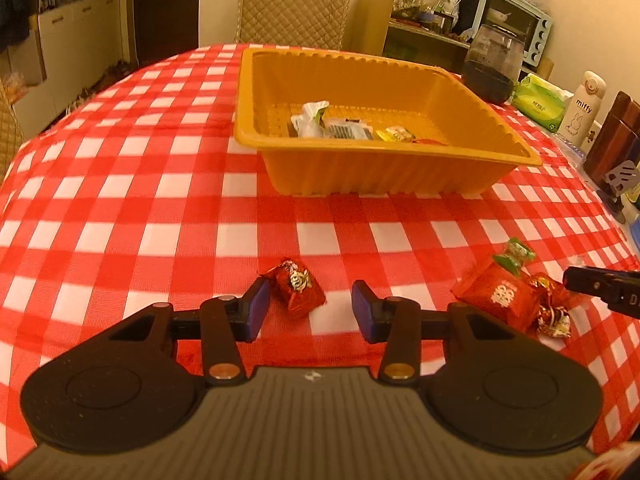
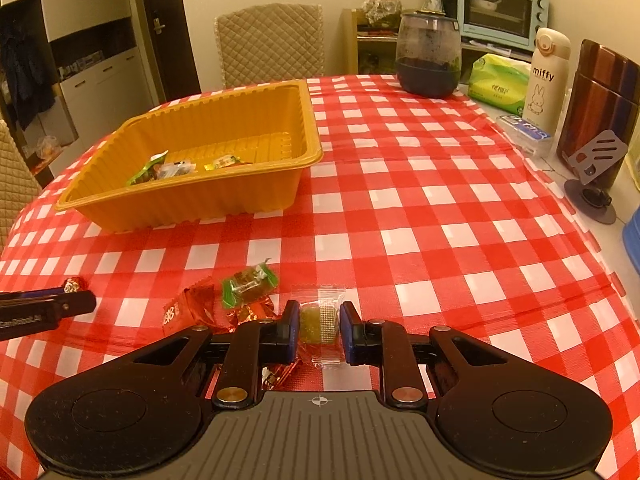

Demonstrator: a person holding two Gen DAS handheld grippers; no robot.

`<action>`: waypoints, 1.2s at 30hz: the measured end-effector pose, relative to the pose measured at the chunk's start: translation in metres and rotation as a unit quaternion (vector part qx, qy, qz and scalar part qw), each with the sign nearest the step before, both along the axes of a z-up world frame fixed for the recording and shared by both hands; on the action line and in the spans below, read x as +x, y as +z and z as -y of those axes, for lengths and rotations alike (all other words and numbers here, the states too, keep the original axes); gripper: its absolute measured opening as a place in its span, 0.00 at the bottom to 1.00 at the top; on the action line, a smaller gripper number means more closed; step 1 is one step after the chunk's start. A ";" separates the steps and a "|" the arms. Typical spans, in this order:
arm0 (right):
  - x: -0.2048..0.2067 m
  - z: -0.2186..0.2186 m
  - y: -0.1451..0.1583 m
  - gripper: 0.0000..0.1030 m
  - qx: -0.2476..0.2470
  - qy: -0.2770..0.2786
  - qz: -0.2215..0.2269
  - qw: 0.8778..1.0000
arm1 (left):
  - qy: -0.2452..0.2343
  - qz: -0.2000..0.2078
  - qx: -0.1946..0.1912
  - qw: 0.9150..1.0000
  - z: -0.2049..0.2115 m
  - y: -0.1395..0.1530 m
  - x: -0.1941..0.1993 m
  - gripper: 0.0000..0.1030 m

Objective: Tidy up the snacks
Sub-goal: 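Grasp the red-gold candy with left tool while right tool grasps the clear packet, then carry the red-gold candy and clear packet with both tools over the orange tray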

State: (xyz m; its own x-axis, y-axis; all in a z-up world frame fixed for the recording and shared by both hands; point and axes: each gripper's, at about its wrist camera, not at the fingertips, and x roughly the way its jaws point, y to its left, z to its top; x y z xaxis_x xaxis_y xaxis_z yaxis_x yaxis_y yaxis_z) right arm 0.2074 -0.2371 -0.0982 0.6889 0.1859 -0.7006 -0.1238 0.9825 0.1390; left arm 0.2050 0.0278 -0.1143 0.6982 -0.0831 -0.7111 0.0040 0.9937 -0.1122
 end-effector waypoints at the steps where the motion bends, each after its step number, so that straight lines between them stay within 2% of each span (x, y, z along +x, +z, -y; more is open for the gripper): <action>1: 0.000 0.000 0.000 0.21 0.001 -0.001 0.000 1.000 | 0.001 0.003 0.000 1.000 0.000 -0.001 0.001 0.38; 7: 0.003 -0.001 0.002 0.21 0.004 -0.003 0.001 1.000 | 0.005 0.012 0.035 0.999 0.004 -0.003 0.003 0.20; 10: 0.004 -0.002 0.003 0.21 0.002 -0.004 0.005 1.000 | 0.002 0.010 0.034 0.999 0.003 -0.002 0.002 0.17; 19: 0.001 -0.007 0.020 0.21 0.009 -0.004 0.028 1.000 | -0.019 0.023 0.021 0.999 0.009 0.019 -0.011 0.16; 26: -0.001 -0.020 0.038 0.21 0.016 0.018 0.052 0.998 | -0.055 0.041 0.016 0.998 0.023 0.047 -0.018 0.16; 36: 0.008 -0.041 0.067 0.21 0.024 0.055 0.085 0.995 | -0.086 0.069 0.020 0.994 0.029 0.088 -0.003 0.16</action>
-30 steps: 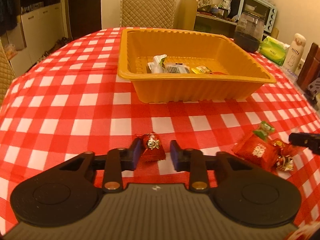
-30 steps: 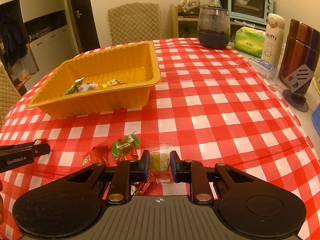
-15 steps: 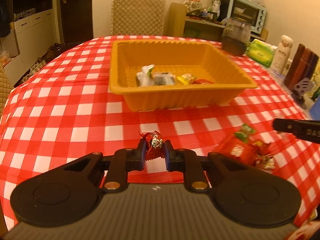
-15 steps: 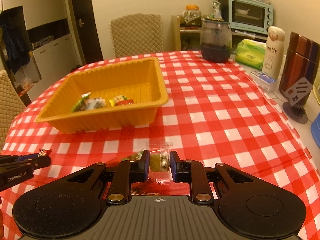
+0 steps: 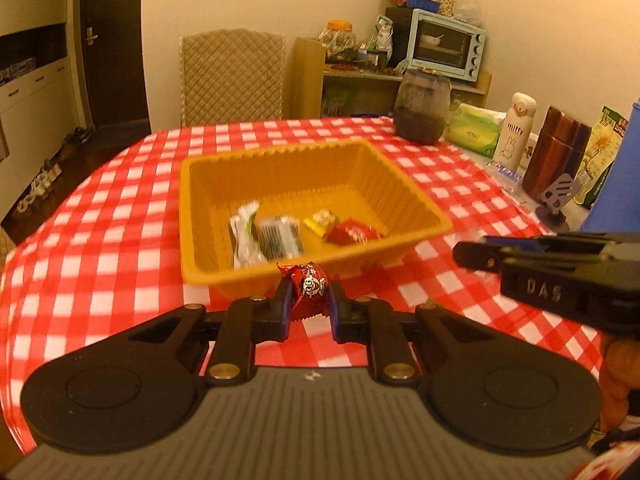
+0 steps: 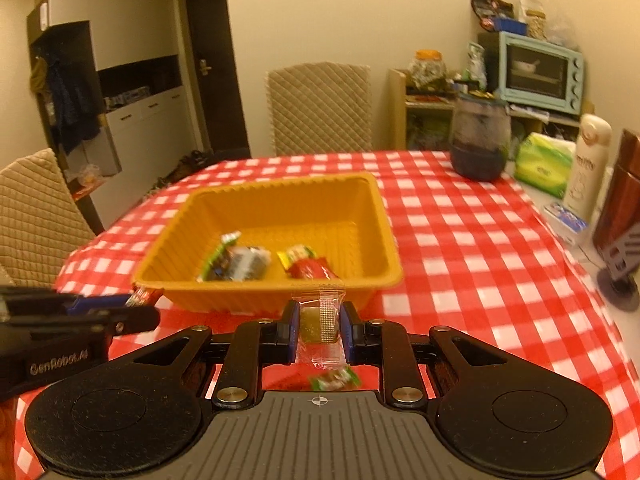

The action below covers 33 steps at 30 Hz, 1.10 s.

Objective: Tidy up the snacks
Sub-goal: 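Carry the red-gold candy and clear packet with both tools over the orange tray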

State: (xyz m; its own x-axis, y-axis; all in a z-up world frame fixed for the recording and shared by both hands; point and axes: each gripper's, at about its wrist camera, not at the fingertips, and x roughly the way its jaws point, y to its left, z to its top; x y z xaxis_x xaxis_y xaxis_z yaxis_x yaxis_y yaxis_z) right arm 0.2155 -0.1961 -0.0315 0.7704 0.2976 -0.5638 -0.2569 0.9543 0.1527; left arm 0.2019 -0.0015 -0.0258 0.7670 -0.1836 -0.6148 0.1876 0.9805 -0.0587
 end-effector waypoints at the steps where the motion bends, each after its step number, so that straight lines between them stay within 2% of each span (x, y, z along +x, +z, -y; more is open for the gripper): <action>1: 0.001 -0.002 0.002 0.21 0.001 0.003 0.002 1.000 | -0.003 0.002 0.002 1.000 -0.001 0.004 0.004 0.16; 6: 0.015 -0.010 0.010 0.21 0.010 0.014 0.008 1.000 | -0.019 0.012 0.018 1.000 -0.003 0.017 0.025 0.16; 11: 0.036 -0.016 0.019 0.21 0.010 0.028 0.016 0.999 | -0.025 0.022 0.016 0.999 -0.007 0.022 0.047 0.16; 26: 0.100 -0.020 0.018 0.21 0.022 0.020 0.002 1.000 | 0.003 0.005 -0.037 0.999 -0.025 0.014 0.097 0.16; 33: 0.123 -0.022 0.010 0.21 0.027 0.020 -0.013 0.999 | 0.011 -0.007 -0.047 0.999 -0.030 0.008 0.112 0.16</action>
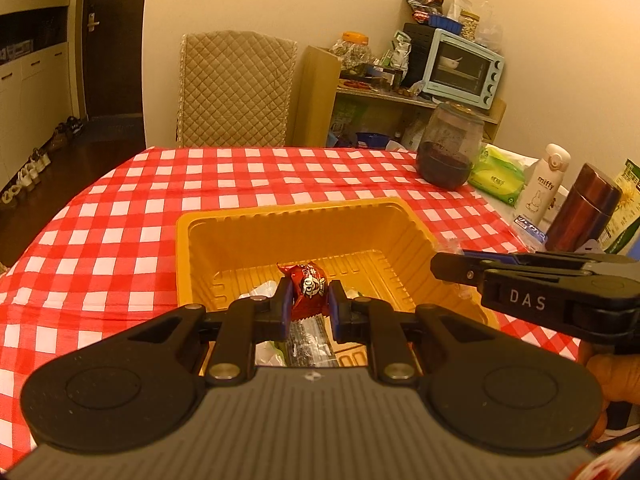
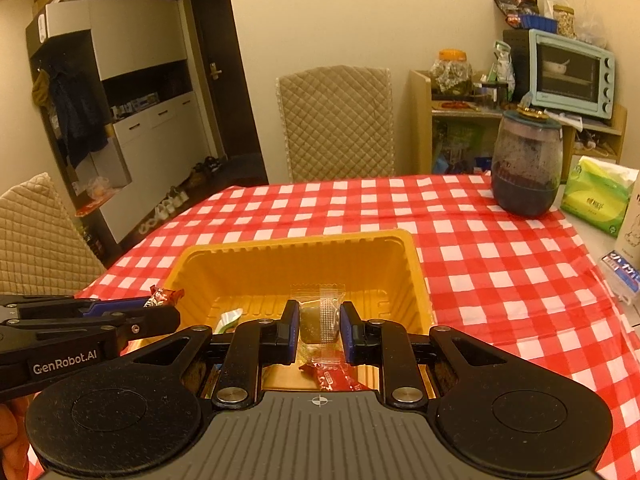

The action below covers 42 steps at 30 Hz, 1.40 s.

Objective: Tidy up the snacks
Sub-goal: 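Carry the red-gold candy and clear packet with both tools over the orange tray, then open both tools to drop the red-gold candy and clear packet into the tray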

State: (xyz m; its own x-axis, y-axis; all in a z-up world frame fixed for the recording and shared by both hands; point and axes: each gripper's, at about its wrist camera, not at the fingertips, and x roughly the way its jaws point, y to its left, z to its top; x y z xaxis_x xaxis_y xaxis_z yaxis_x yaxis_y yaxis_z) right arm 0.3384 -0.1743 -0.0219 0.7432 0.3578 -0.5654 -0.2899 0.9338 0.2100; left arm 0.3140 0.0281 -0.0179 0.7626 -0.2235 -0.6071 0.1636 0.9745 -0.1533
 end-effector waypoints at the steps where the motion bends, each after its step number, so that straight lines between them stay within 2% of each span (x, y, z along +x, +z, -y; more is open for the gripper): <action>1: 0.003 0.000 -0.001 0.21 0.001 0.000 -0.003 1.000 | 0.001 -0.002 -0.002 1.000 -0.001 -0.001 0.002 0.16; 21: 0.021 -0.005 -0.007 0.21 0.024 0.007 -0.028 0.999 | 0.023 -0.025 -0.016 0.999 -0.015 -0.014 0.022 0.16; 25: 0.022 -0.004 -0.008 0.21 0.028 0.006 -0.032 0.999 | 0.031 -0.025 -0.015 0.999 -0.016 -0.015 0.025 0.24; 42: 0.022 -0.007 -0.006 0.22 0.061 0.018 -0.031 0.998 | 0.055 -0.018 -0.020 0.998 -0.032 -0.010 0.022 0.24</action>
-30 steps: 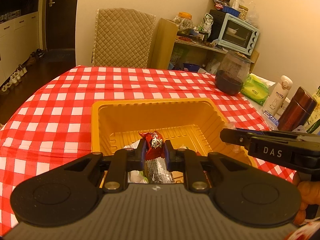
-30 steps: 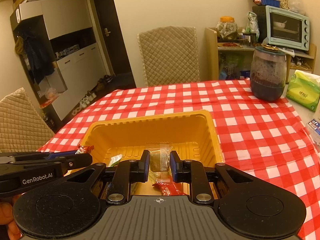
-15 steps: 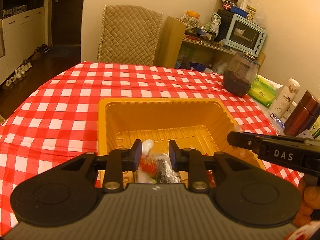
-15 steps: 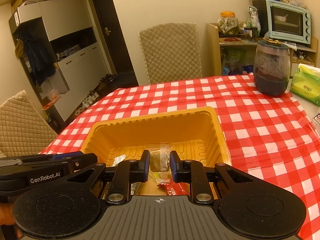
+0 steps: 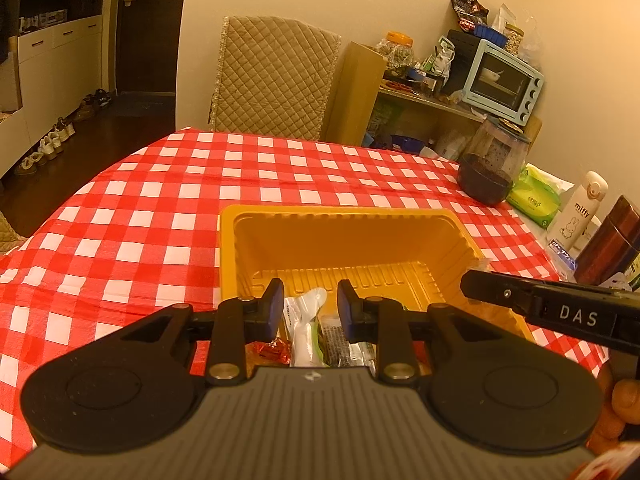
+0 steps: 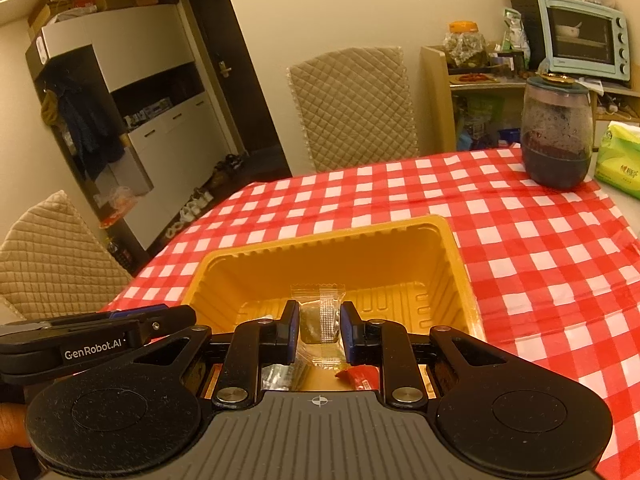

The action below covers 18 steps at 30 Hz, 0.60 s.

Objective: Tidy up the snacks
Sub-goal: 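Open both tools to drop the red-gold candy and clear packet into the tray, then move both tools back toward the remaining candies on the tablecloth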

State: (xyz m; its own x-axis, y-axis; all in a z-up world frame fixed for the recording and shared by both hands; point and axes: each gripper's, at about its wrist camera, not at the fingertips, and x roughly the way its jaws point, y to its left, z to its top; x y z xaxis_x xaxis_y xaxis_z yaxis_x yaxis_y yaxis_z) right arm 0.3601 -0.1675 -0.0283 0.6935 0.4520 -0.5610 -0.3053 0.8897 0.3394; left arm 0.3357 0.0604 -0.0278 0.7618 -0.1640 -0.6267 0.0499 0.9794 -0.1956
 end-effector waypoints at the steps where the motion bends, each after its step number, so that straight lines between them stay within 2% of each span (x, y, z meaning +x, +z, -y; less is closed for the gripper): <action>1: 0.001 0.001 -0.001 0.25 0.007 0.001 0.000 1.000 | 0.002 0.001 0.000 1.000 -0.001 0.000 0.000 0.24; 2: 0.002 0.002 -0.001 0.42 0.011 0.000 -0.001 1.000 | 0.003 0.000 -0.001 1.000 -0.002 0.000 -0.001 0.24; 4: 0.002 0.005 0.000 0.62 0.017 -0.009 0.004 1.000 | 0.004 0.001 -0.002 1.000 -0.004 0.001 -0.001 0.24; 18: -0.006 0.044 0.003 0.62 0.004 -0.067 0.012 0.998 | -0.006 0.007 0.000 1.000 0.002 0.005 -0.009 0.29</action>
